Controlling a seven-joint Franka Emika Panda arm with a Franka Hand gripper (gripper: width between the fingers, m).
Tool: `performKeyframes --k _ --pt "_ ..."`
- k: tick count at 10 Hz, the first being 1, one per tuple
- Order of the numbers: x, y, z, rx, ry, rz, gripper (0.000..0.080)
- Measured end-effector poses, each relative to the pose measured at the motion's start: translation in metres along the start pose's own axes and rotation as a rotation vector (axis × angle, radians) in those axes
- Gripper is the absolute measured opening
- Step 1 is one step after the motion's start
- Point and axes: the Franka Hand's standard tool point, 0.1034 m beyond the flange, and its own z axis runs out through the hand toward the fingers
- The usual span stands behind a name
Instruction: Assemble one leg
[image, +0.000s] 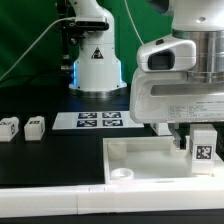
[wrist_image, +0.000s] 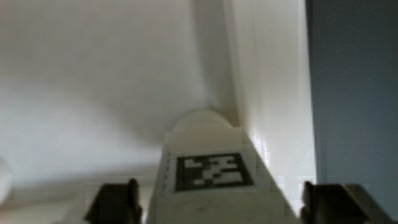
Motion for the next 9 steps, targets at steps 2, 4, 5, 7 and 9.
performKeyframes --k 2,4,5,7,9 --pt "-0.0004 -0.0008 0.0002 0.0 0.0 0.248 0.029" --pt "-0.001 -0.0025 0.0008 0.006 -0.004 0.495 0.029" --pt "0.0007 -0.0038 0.0011 0.006 0.0 0.664 0.029" --pt "0.0058 -0.0035 0.0017 0.084 0.038 1.02 0.029" --pt "0.0046 -0.0056 0.0024 0.151 0.073 1.294 0.0291"
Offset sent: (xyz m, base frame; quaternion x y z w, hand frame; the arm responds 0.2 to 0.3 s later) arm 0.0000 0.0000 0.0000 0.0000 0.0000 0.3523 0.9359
